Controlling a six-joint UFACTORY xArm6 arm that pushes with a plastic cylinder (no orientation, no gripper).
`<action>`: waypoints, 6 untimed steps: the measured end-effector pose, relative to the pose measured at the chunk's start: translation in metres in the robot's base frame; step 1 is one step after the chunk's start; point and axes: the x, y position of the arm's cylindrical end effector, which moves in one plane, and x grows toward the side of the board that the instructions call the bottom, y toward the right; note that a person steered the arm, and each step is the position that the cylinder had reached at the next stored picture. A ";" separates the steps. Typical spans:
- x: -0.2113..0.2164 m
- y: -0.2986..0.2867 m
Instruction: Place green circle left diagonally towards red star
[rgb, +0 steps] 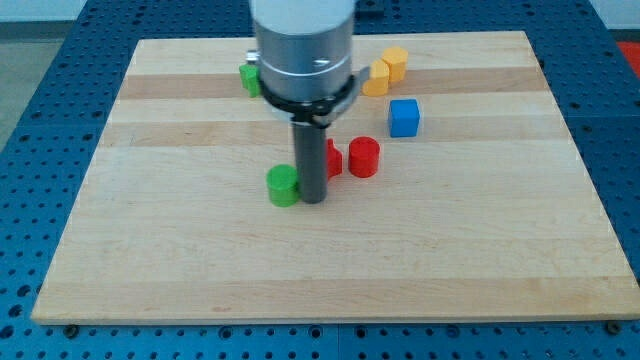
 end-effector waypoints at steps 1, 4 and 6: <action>0.000 -0.026; 0.027 -0.037; -0.041 -0.065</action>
